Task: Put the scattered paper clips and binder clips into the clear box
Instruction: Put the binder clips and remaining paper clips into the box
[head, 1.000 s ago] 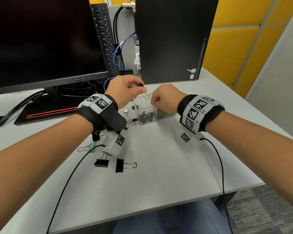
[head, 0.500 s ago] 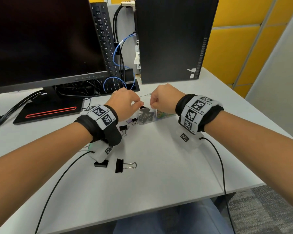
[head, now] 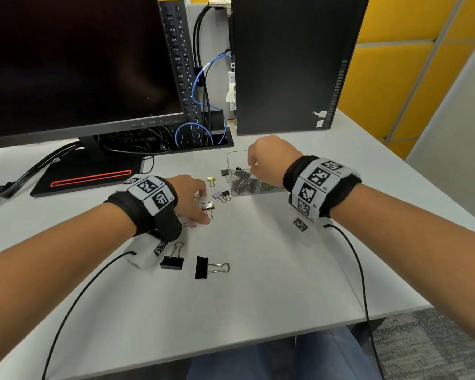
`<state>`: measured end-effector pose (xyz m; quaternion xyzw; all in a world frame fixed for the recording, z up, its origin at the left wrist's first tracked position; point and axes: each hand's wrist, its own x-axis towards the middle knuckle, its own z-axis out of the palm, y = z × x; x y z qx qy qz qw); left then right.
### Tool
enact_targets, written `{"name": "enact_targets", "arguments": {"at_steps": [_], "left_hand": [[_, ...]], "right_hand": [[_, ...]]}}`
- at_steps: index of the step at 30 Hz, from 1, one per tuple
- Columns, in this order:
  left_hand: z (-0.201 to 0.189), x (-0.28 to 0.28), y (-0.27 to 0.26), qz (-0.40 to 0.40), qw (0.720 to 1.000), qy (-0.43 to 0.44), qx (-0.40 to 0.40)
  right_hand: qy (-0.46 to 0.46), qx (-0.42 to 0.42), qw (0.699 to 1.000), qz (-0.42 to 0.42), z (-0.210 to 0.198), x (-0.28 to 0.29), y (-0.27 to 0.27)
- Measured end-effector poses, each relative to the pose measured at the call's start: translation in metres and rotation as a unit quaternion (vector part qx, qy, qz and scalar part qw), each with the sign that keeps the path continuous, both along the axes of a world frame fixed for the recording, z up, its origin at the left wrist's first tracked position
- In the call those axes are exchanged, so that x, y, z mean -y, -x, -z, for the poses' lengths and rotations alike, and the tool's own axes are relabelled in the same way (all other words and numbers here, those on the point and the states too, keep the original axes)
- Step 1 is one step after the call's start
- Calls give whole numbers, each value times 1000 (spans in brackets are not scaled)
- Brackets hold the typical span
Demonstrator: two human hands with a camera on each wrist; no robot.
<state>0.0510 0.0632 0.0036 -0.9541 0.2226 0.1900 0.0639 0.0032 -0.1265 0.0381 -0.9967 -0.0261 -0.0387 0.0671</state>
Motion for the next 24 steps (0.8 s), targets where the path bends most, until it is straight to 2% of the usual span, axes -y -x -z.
{"name": "enact_targets", "arguments": {"at_steps": [4, 8, 13, 16, 24], "left_hand": [[3, -1, 4, 18, 998, 59, -5], [3, -3, 5, 34, 997, 76, -3], [-1, -6, 7, 53, 996, 76, -14], [-2, -9, 7, 52, 995, 83, -18], [-2, -17, 5, 40, 994, 104, 4]], "right_hand": [[-10, 43, 997, -56, 1, -23, 8], [-26, -36, 993, -113, 17, -49, 8], [91, -127, 978, -139, 28, -68, 3], [126, -176, 966, -138, 31, -75, 1], [126, -159, 968, -149, 34, -73, 1]]}}
